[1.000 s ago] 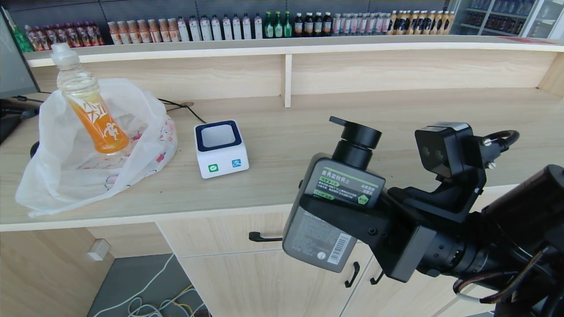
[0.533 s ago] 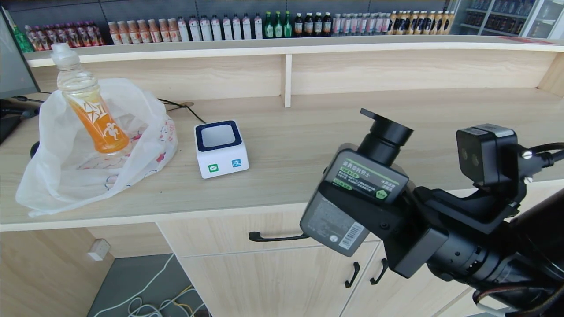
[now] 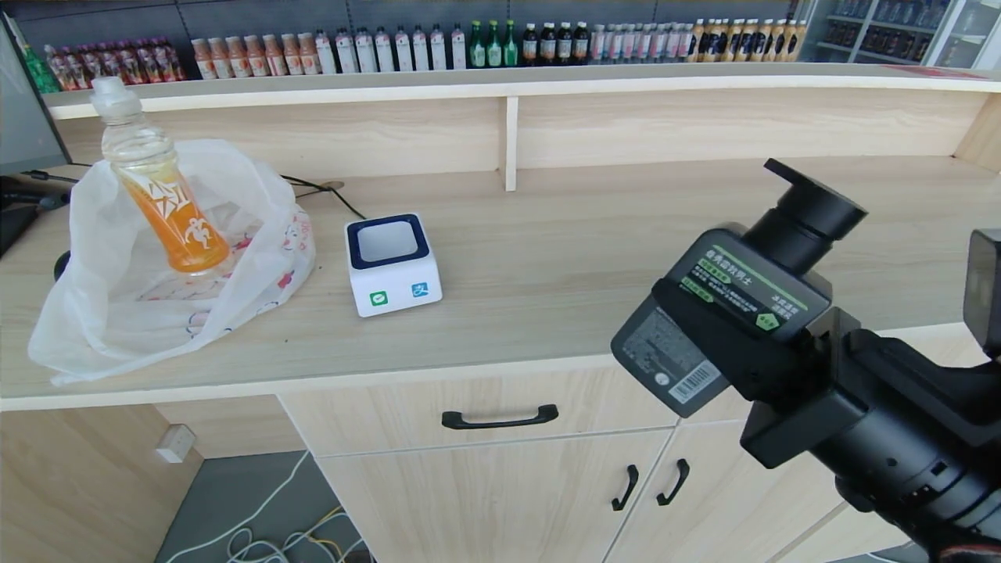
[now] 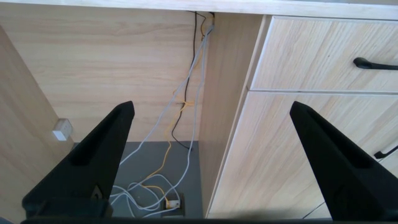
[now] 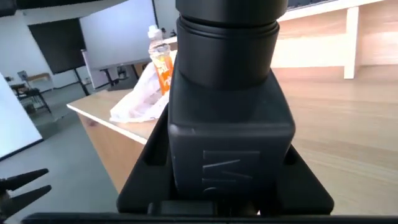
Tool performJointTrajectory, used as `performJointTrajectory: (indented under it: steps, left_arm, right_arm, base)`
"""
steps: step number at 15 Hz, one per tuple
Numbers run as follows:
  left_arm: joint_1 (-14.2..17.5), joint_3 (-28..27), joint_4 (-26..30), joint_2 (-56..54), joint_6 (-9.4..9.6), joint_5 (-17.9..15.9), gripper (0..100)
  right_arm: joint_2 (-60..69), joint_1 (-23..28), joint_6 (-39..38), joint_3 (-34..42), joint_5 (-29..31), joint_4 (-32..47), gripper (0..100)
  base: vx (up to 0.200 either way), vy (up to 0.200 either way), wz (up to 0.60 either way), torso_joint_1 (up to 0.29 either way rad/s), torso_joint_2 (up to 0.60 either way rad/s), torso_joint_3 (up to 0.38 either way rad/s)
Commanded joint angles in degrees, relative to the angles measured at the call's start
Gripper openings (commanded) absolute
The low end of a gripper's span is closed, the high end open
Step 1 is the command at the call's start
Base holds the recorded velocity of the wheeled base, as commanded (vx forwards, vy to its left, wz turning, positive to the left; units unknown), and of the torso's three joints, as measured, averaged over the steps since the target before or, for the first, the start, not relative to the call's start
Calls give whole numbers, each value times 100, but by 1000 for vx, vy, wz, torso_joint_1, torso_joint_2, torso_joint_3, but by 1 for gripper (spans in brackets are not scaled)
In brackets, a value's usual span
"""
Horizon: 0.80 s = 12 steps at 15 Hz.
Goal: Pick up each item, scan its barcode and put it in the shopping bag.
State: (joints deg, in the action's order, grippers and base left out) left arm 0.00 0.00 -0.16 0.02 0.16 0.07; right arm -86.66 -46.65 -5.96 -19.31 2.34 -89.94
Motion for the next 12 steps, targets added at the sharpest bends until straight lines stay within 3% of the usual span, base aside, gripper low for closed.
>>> performJointTrajectory:
  steps: [1, 4, 7, 12]
  left_arm:
    - [0, 0, -2, -2, 2, 1, 100]
    - [0, 0, -2, -2, 11, 1, 100]
    - [0, 0, -2, -2, 11, 1, 100]
    - [0, 0, -2, -2, -7, 1, 100]
  right_arm:
    - [71, -2, 280, 305, 495, -6, 0]
    - [123, -2, 1150, 446, 935, -6, 0]
    - [211, 130, 1000, 481, 1462, -6, 0]
    - [220, 148, 939, 463, 1453, -6, 0]
  base:
    - [0, 0, 0, 0, 0, 0]
    - [0, 0, 0, 0, 0, 0]
    - [0, 0, 0, 0, 0, 0]
    - [0, 0, 0, 0, 0, 0]
